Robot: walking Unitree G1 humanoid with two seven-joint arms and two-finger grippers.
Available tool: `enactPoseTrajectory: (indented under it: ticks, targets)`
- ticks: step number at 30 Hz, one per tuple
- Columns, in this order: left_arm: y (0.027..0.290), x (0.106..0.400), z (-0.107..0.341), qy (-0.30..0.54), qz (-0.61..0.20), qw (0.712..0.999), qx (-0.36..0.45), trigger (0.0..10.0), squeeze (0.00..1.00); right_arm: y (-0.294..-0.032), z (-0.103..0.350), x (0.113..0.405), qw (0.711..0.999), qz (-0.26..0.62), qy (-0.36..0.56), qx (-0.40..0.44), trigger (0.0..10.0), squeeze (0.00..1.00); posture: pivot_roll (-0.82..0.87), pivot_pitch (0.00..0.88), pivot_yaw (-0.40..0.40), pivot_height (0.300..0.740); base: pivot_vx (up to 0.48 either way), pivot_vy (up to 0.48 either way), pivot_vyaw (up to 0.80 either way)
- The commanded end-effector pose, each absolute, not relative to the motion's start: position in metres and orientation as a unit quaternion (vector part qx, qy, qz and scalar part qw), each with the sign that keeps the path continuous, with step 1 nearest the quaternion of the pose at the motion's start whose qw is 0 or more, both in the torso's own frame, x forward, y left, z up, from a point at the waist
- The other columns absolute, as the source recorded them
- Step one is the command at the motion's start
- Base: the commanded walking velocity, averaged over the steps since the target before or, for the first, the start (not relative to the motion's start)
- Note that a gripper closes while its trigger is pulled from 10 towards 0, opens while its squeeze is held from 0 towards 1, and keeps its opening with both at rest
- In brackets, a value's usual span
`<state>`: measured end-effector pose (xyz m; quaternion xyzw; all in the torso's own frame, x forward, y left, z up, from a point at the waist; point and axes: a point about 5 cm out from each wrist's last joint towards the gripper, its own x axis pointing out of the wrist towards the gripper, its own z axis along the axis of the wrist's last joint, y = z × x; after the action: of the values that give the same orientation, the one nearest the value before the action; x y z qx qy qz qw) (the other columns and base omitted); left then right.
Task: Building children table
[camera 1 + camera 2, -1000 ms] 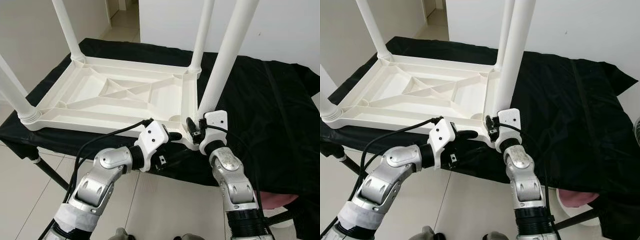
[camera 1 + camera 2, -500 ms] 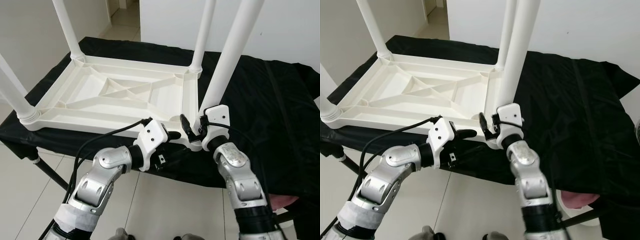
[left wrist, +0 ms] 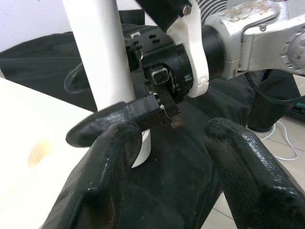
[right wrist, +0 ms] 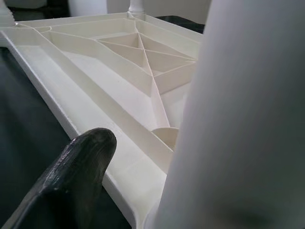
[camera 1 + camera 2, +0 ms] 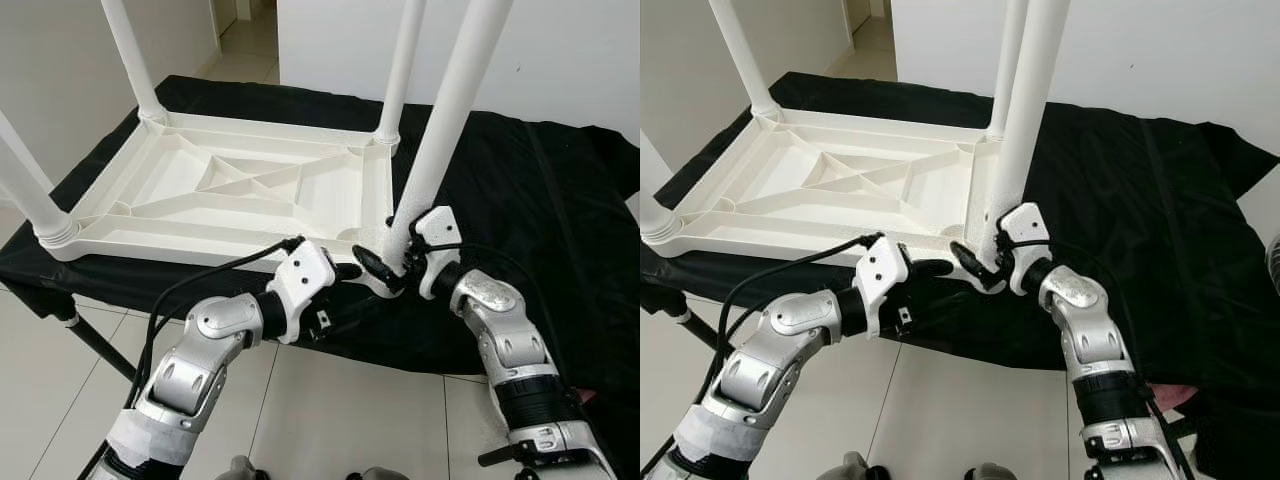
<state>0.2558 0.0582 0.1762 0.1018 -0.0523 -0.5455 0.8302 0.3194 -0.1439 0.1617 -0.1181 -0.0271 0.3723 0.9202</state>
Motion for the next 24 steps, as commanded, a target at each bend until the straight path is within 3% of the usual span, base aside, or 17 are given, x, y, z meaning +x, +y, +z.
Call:
enactPoseTrajectory:
  ticks: [1, 4, 5, 6, 15, 21, 22, 24]
  targets:
    - [0.06, 0.258, 0.177, -0.054, -0.511, 0.852, 0.098, 10.0, 0.0, -0.136, 0.158, 0.319, 0.909, 0.4, -0.02, -0.117, 10.0, 0.0, -0.04, 0.038, -0.005, 0.74, 0.0, 0.0, 0.0]
    - [0.062, 0.258, 0.178, -0.055, -0.508, 0.854, 0.101, 10.0, 0.0, -0.134, 0.147, 0.321, 0.889, 0.439, 0.005, -0.129, 10.0, 0.0, -0.01, 0.029, -0.01, 0.74, 0.0, 0.0, 0.0]
    - [0.062, 0.257, 0.178, -0.055, -0.507, 0.854, 0.102, 10.0, 0.0, -0.134, 0.143, 0.322, 0.884, 0.447, 0.014, -0.132, 4.3, 0.0, -0.01, 0.028, -0.01, 0.74, 0.0, 0.0, 0.0]
    - [0.063, 0.257, 0.178, -0.056, -0.505, 0.855, 0.103, 10.0, 0.0, -0.135, 0.14, 0.322, 0.882, 0.452, 0.02, -0.131, 0.0, 0.0, -0.01, 0.028, -0.01, 0.74, 0.0, 0.0, 0.0]
    - [0.063, 0.255, 0.177, -0.054, -0.505, 0.856, 0.101, 10.0, 0.0, -0.141, 0.135, 0.321, 0.881, 0.458, 0.021, -0.12, 0.0, 0.0, 0.0, 0.032, -0.012, 0.74, 0.0, 0.0, 0.0]
    - [0.062, 0.254, 0.176, -0.051, -0.506, 0.855, 0.099, 10.0, 0.0, -0.149, 0.137, 0.321, 0.901, 0.421, 0.009, -0.103, 0.0, 0.0, -0.01, 0.041, -0.016, 0.74, 0.0, 0.0, 0.0]
    - [0.062, 0.254, 0.176, -0.051, -0.506, 0.855, 0.099, 10.0, 0.0, -0.151, 0.138, 0.321, 0.911, 0.401, 0.006, -0.102, 10.0, 0.0, -0.01, 0.041, -0.015, 0.74, 0.0, 0.0, 0.0]
    - [0.062, 0.253, 0.175, -0.051, -0.507, 0.855, 0.099, 10.0, 0.0, -0.152, 0.139, 0.321, 0.92, 0.38, 0.0, -0.097, 10.0, 0.0, -0.01, 0.042, -0.016, 0.74, 0.0, 0.0, 0.0]
